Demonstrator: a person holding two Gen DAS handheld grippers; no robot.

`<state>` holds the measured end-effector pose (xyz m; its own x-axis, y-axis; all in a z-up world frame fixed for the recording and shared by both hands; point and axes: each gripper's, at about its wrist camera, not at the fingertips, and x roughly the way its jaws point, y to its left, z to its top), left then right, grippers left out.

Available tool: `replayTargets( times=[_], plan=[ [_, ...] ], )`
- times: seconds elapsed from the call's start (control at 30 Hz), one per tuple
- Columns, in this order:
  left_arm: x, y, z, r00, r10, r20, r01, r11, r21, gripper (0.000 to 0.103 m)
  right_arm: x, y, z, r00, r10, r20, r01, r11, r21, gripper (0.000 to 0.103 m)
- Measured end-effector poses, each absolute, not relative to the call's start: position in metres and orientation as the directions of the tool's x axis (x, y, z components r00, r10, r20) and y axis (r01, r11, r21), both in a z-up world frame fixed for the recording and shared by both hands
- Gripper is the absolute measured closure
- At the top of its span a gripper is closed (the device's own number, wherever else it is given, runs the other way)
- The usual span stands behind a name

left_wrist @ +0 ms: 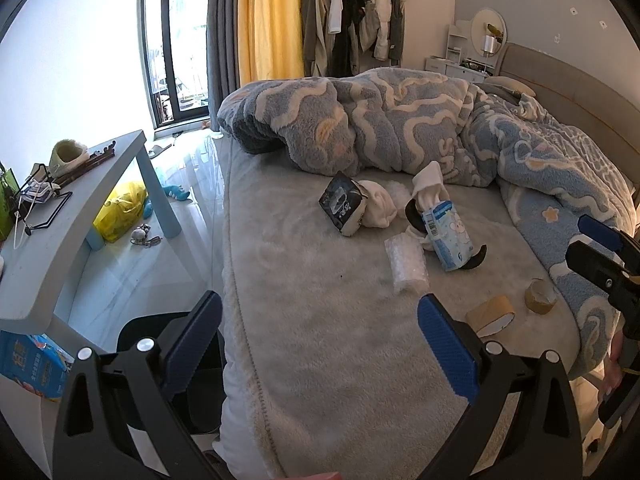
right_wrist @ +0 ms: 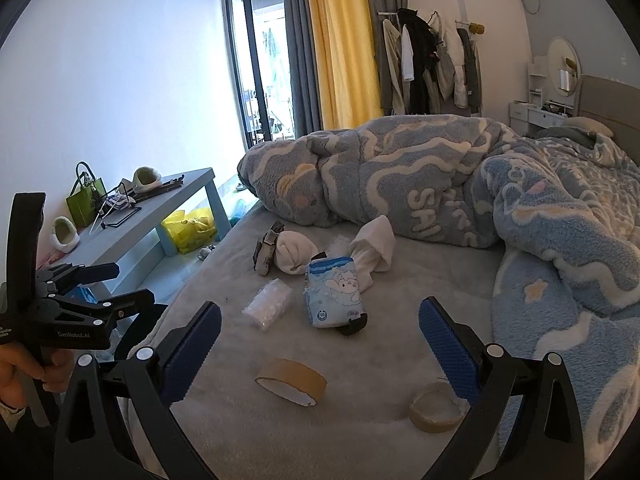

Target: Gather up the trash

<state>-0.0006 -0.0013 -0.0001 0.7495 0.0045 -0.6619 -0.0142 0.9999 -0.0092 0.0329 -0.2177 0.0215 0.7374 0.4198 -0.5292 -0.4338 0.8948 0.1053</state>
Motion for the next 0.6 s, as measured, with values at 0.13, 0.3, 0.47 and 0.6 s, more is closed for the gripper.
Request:
replayTargets(
  times=[0.13,0.3,0.47,0.6],
  plan=[
    [-0.0007,-0.0017,-0.0008,0.748,0.003,-0.663,-0.014,1.0,-0.011,0.003,0.0325,-0.2179,0.0216,0.738,0.42,-0.528,-0.434,0.895,0.105,0.003],
    [-0.0009,-0.0026,-0.0017,0.747,0.003,-0.665,-0.014,1.0,-0.01,0.003,0.0331,-0.2186,0.0217,0.738,0.421,-0.528,-0.433,0.895,0.108,0.003],
    [-0.001,-0.0037,-0.0034,0.745,0.003,-0.667,-0.014,1.0,-0.011,0.003,0.0331,-0.2184,0.0221,0.738,0.422,-0.527,-0.435,0.894,0.107,0.003],
    [-0.0003,-0.0044,-0.0064,0.74,-0.001,-0.673,-0.011,1.0,-0.013,0.003,0.0334,-0.2194,0.0232,0.74,0.422,-0.524,-0.434,0.894,0.107,0.003]
  ],
)
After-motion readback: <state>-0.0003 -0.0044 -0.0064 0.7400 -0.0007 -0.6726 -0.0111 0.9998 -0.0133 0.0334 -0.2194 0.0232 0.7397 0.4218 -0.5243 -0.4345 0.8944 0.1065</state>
